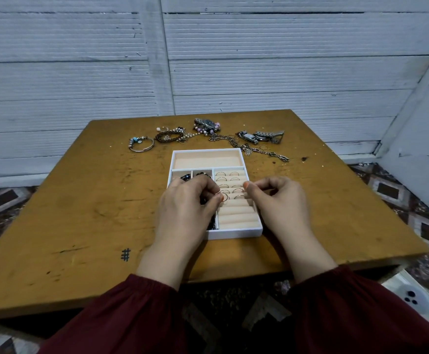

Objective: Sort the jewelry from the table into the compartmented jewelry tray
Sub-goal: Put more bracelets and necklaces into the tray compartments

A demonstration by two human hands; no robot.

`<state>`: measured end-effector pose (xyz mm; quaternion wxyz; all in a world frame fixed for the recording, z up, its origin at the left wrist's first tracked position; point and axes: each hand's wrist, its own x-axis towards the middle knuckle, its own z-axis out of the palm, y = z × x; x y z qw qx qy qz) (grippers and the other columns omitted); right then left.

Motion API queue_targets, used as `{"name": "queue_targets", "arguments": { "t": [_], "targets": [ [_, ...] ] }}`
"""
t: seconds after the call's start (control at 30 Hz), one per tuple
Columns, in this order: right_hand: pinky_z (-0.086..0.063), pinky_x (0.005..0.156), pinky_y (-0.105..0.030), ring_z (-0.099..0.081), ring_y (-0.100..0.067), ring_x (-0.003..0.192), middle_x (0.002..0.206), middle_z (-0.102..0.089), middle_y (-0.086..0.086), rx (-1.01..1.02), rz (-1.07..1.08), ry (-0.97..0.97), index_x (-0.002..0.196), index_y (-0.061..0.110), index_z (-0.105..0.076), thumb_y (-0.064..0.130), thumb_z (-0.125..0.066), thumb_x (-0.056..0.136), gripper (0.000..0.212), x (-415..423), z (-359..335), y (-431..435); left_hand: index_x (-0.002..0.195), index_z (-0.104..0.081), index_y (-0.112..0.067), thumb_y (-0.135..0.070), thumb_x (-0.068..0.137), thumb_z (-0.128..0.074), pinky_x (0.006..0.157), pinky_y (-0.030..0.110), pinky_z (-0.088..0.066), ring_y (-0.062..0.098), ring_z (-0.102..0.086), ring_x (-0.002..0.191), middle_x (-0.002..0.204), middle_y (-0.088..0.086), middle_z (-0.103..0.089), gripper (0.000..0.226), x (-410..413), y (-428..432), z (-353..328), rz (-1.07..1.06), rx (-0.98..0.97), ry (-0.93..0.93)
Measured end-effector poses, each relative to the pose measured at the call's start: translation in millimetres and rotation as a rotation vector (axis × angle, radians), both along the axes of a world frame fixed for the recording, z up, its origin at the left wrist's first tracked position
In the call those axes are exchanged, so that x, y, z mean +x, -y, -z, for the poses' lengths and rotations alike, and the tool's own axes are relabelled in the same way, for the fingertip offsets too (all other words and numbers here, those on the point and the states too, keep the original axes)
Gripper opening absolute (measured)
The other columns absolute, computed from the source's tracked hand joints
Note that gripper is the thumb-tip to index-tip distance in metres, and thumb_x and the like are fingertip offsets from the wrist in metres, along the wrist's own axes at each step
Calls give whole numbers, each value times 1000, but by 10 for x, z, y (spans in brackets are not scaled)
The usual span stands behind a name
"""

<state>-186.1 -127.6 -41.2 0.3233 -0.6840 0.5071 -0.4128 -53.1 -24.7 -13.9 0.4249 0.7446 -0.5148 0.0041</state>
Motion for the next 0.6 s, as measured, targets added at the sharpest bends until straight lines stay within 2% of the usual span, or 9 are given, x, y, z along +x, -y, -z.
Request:
{"name": "queue_targets", "arguments": {
  "t": [0.17, 0.33, 0.4, 0.5, 0.6],
  "targets": [
    [-53, 63, -37, -64, -18, 70, 65, -68, 7, 17, 16, 57, 67, 26, -68, 48, -66, 72, 22, -55, 1, 42, 83, -68, -32, -35, 78, -73, 68, 29, -39, 15, -50, 89, 77, -7, -53, 8, -50, 21, 0, -48, 66, 121],
    [-40, 58, -27, -52, -10, 57, 57, -59, 10, 11, 29, 81, 65, 21, -65, 36, -66, 83, 23, -100, -13, 47, 75, -71, -26, -24, 70, -80, 65, 26, -31, 20, -50, 77, 62, -23, -30, 11, -85, 20, -35, -29, 24, 282],
    [-40, 58, -28, -53, -11, 58, 58, -59, 10, 6, 28, 93, 66, 19, -65, 36, -63, 86, 26, -102, -23, 43, 70, -70, -25, -22, 64, -84, 65, 25, -27, 21, -52, 72, 58, -20, -37, 15, -73, 19, -21, -14, 15, 358],
    [-46, 64, -33, -60, -17, 65, 64, -66, 1, -6, 34, 101, 71, 11, -68, 40, -57, 87, 35, -109, -31, 36, 73, -71, -25, -25, 67, -80, 64, 24, -12, 21, -51, 72, 64, -12, -62, 11, -52, 13, 3, 36, 21, 431],
    [-40, 61, -29, -54, -9, 61, 63, -64, 4, 8, 40, 104, 71, 17, -70, 38, -55, 91, 33, -123, -44, 24, 77, -73, -27, -31, 72, -69, 63, 26, -8, 23, -52, 74, 69, -10, -68, 7, -42, 11, 3, 72, 41, 457]
  ]
}}
